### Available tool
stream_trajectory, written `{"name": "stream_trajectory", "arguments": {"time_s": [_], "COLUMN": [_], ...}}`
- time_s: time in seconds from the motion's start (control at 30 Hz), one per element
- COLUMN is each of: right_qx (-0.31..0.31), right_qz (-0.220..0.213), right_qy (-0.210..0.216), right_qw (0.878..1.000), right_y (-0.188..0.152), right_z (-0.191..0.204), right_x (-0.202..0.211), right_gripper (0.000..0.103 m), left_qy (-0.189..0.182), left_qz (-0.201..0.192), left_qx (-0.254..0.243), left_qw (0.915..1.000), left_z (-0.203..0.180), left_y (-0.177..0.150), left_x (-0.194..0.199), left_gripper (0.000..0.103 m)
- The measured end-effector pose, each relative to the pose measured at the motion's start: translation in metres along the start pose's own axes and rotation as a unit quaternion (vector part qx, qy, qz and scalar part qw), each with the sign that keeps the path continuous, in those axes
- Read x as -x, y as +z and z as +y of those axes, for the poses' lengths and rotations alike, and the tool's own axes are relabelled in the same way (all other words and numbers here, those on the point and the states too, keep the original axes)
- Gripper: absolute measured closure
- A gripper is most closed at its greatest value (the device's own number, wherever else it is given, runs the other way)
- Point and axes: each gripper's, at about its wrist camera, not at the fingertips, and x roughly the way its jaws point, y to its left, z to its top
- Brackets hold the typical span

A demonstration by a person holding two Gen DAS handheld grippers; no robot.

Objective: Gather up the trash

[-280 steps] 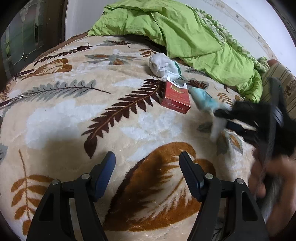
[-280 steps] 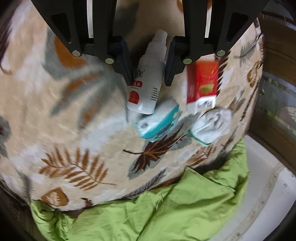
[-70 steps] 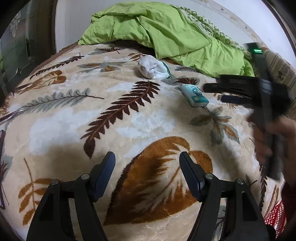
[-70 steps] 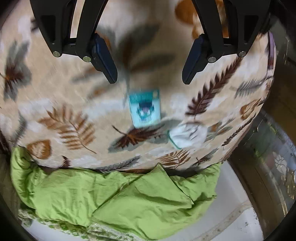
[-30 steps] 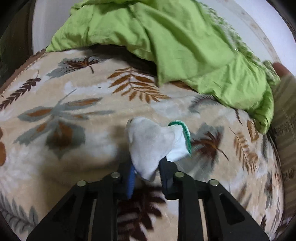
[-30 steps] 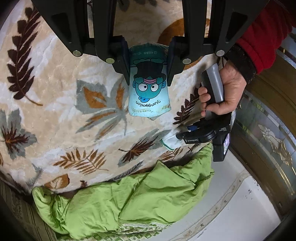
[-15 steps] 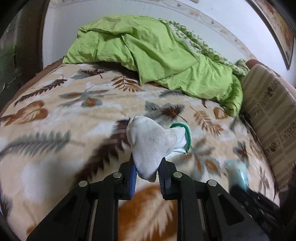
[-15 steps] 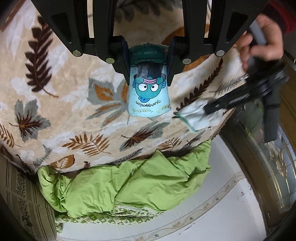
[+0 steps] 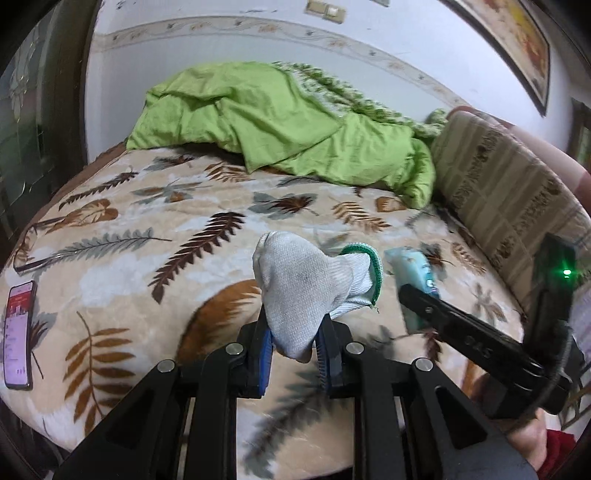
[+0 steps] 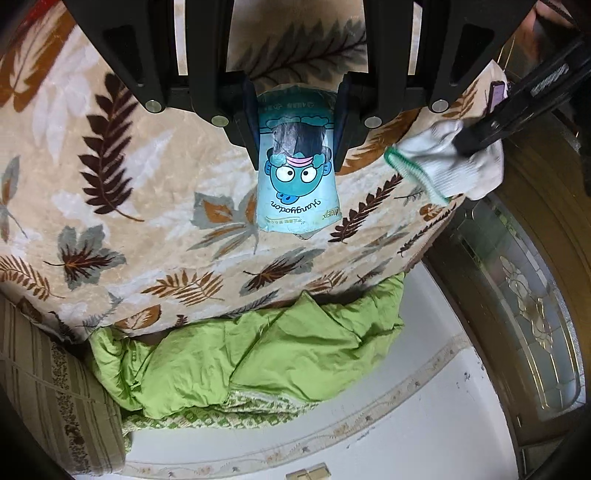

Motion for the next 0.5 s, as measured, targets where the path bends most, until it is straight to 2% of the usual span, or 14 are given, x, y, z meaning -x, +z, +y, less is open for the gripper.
{"name": "stream_trajectory", "arguments": {"time_s": [0.23, 0.5], "right_qx": [-0.027, -0.014], "right_qz": [-0.004, -0.003], "right_qy": [-0.008, -0.01], "right_qw": [1.0, 1.0], "right_y": [-0.007, -0.013], "right_z": [-0.019, -0.017], "right_x": [0.024, 0.03], "right_gripper": [0.067, 0.067], "left_qy": [-0.01, 0.009], "left_qz": [-0.019, -0.01], "left_qx": [-0.016, -0.014], "left_qw": [0.9996, 0.9998], "left_z": [-0.026, -0.02], "left_y": [-0.002, -0.014], "left_x": [0.022, 0.012], "left_gripper": [0.084, 0.084]}}
